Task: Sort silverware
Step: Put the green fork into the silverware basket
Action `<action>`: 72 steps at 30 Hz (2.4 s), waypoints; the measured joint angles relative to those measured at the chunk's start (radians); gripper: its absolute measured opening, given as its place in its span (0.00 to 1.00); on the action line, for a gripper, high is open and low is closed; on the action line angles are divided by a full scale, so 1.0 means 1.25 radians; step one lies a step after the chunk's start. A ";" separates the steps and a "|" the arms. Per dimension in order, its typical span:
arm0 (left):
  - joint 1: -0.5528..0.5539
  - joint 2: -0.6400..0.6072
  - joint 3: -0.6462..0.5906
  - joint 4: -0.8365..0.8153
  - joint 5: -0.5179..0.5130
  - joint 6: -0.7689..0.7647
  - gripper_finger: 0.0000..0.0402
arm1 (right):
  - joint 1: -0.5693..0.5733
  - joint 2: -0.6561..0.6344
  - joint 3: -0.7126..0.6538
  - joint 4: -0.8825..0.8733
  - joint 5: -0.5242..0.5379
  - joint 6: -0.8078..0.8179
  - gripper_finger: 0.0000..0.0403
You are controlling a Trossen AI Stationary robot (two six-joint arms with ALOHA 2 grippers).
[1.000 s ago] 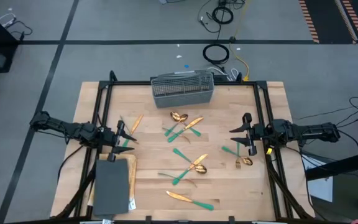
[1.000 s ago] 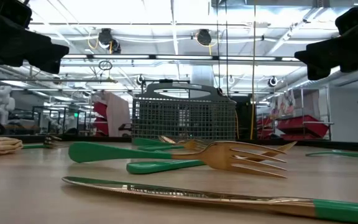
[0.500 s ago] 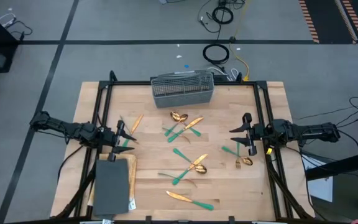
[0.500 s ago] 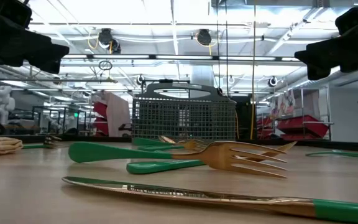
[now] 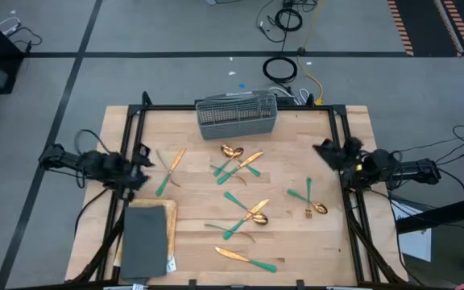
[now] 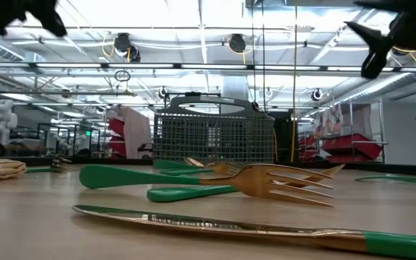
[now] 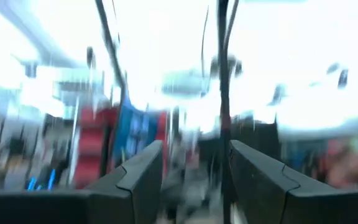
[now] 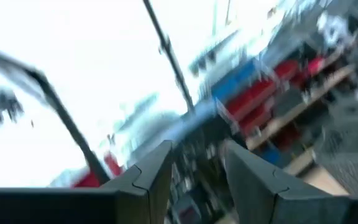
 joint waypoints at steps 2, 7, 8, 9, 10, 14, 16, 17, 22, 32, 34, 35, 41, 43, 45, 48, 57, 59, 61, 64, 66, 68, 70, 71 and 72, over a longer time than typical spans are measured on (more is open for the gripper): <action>0.000 0.000 0.000 0.085 0.001 0.001 0.47 | 0.000 0.000 0.000 0.028 0.028 -0.025 0.35; 0.000 0.000 0.000 0.259 0.002 0.040 0.47 | 0.000 0.002 0.000 0.030 0.106 -0.061 0.35; 0.000 0.000 0.000 0.285 0.003 0.024 0.47 | 0.000 0.002 0.000 0.030 0.111 -0.059 0.35; 0.000 0.000 0.000 0.308 0.004 0.004 0.47 | 0.000 0.002 0.000 0.030 0.112 -0.059 0.35; 0.000 0.000 0.000 0.325 0.004 -0.018 0.47 | 0.000 0.002 0.000 0.029 0.112 -0.060 0.35; 0.000 0.000 0.004 0.342 -0.013 -0.058 0.47 | 0.000 0.002 0.000 -0.008 0.160 -0.042 0.35; 0.000 0.000 0.011 0.344 -0.086 -0.039 0.47 | 0.000 0.002 0.000 -0.034 0.191 -0.034 0.35; 0.000 0.000 0.015 0.354 -0.126 -0.040 0.47 | -0.001 0.002 0.000 -0.045 0.195 -0.033 0.35; 0.000 0.000 0.039 0.368 -0.245 -0.042 0.47 | 0.000 0.002 0.000 -0.072 0.184 0.023 0.35; 0.000 0.183 0.486 -0.534 -0.415 -0.231 0.47 | 0.000 0.016 0.185 -0.096 0.124 -0.219 0.35; 0.000 0.269 0.607 -0.694 -0.414 -0.235 0.47 | 0.000 0.034 0.269 -0.187 0.124 -0.294 0.35; 0.000 0.313 0.668 -0.778 -0.410 -0.238 0.47 | 0.000 0.044 0.316 -0.255 0.124 -0.320 0.35; 0.000 0.547 0.940 -1.248 -0.349 -0.294 0.47 | 0.000 0.146 0.561 -0.695 0.148 -0.332 0.35; 0.000 0.609 0.975 -1.351 -0.317 -0.294 0.47 | 0.000 0.177 0.607 -0.794 0.153 -0.314 0.35; 0.000 0.659 0.983 -1.409 -0.276 -0.315 0.47 | 0.000 0.205 0.633 -0.855 0.152 -0.296 0.35; 0.009 0.723 0.983 -1.475 -0.246 -0.444 0.47 | 0.000 0.229 0.638 -0.896 0.148 -0.259 0.35; 0.055 0.856 0.984 -1.754 -0.270 -1.192 0.47 | 0.000 0.283 0.639 -0.979 0.141 -0.167 0.35; 0.062 0.874 0.983 -1.778 -0.270 -1.292 0.47 | 0.000 0.292 0.639 -0.987 0.141 -0.160 0.35; 0.063 0.888 0.974 -1.771 -0.272 -1.380 0.47 | 0.000 0.298 0.639 -0.989 0.141 -0.160 0.35; 0.063 0.910 0.955 -1.731 -0.283 -1.434 0.47 | 0.000 0.304 0.639 -0.988 0.142 -0.160 0.35; 0.063 0.925 0.935 -1.714 -0.248 -1.451 0.47 | 0.000 0.306 0.639 -0.988 0.141 -0.161 0.35; 0.063 0.940 0.915 -1.701 -0.205 -1.469 0.47 | 0.000 0.306 0.639 -0.988 0.142 -0.160 0.35; 0.060 0.959 0.902 -1.699 -0.187 -1.476 0.47 | 0.000 0.305 0.639 -0.988 0.142 -0.160 0.35; 0.058 0.967 0.896 -1.698 -0.187 -1.480 0.47 | 0.000 0.305 0.639 -0.988 0.142 -0.161 0.35; 0.057 0.973 0.890 -1.696 -0.190 -1.480 0.47 | 0.000 0.305 0.639 -0.988 0.142 -0.164 0.35</action>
